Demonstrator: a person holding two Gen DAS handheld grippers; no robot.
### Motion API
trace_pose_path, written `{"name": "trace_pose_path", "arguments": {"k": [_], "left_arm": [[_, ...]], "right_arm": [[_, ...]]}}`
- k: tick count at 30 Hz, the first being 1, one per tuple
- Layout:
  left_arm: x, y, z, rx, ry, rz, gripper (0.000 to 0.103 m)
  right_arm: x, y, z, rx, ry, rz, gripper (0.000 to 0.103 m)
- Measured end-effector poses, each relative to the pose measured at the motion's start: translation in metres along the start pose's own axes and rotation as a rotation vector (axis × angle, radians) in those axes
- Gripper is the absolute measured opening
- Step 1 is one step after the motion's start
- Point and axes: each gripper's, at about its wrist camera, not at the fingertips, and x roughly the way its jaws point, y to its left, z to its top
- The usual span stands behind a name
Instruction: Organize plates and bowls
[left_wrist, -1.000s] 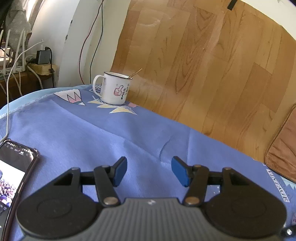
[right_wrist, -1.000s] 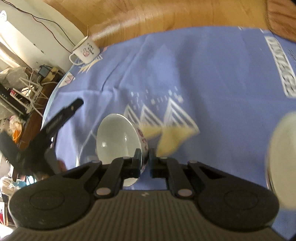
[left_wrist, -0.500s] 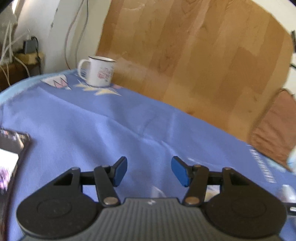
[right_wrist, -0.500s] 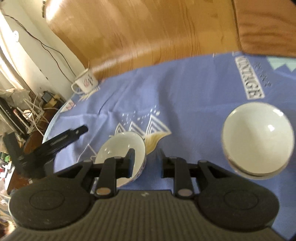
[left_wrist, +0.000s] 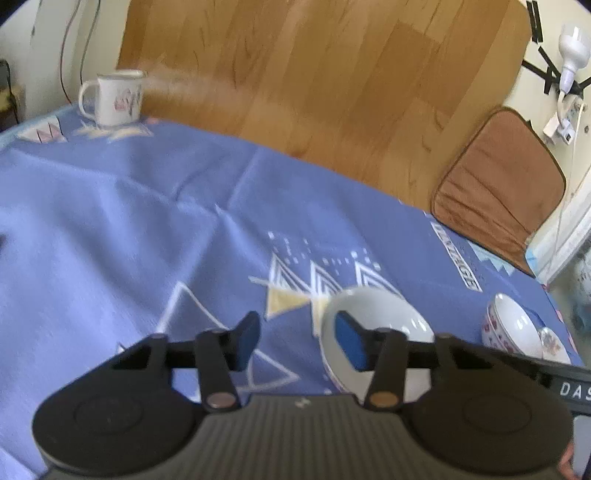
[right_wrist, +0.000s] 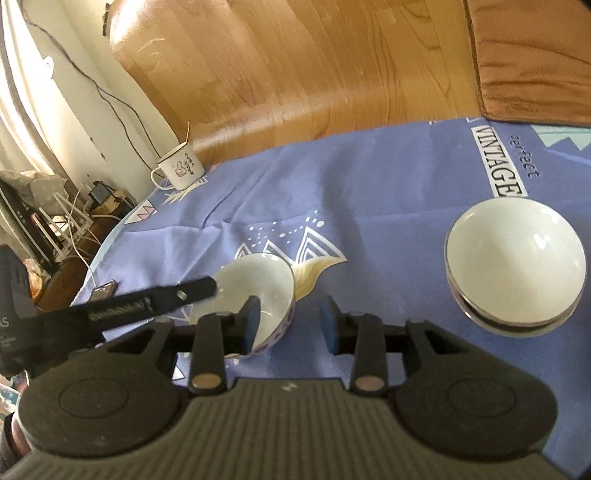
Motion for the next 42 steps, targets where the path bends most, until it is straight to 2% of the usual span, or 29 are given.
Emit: {"name": "trace_pose_path", "arguments": {"k": [4,6,8,10,15,20,25,32,42], "left_arm": [[0.005,-0.008,-0.006,0.019,0.034,-0.005,0.022],[0.007,-0.011,-0.009,0.016,0.049,-0.019,0.016],[0.007,-0.014,-0.009,0.009,0.049,-0.028,0.012],[0.005,-0.018,-0.008,0.007,0.046,-0.022,0.012],[-0.001,-0.034,0.009,0.004,0.016,-0.085,0.012],[0.004,-0.082,0.030,0.090,-0.021,-0.161,0.012],[0.026,-0.137,0.036,0.168,-0.005,-0.242,0.012],[0.056,-0.175,0.024,0.206,0.072,-0.276,0.012],[0.073,-0.186,0.009,0.234,0.123,-0.236,0.014]], "right_arm": [[0.006,0.000,-0.001,-0.005,0.012,0.007,0.037],[0.011,0.001,-0.002,-0.008,0.024,0.005,0.017],[0.014,0.002,-0.004,-0.013,0.028,0.012,0.014],[0.012,0.007,-0.006,-0.038,0.010,-0.005,0.013],[-0.010,0.005,0.001,-0.062,-0.083,-0.029,0.011],[-0.045,-0.010,0.015,-0.069,-0.225,-0.099,0.011],[-0.078,-0.041,0.017,-0.031,-0.320,-0.205,0.011],[-0.095,-0.070,0.003,0.036,-0.334,-0.285,0.011],[-0.090,-0.089,-0.006,0.092,-0.306,-0.290,0.012]]}}
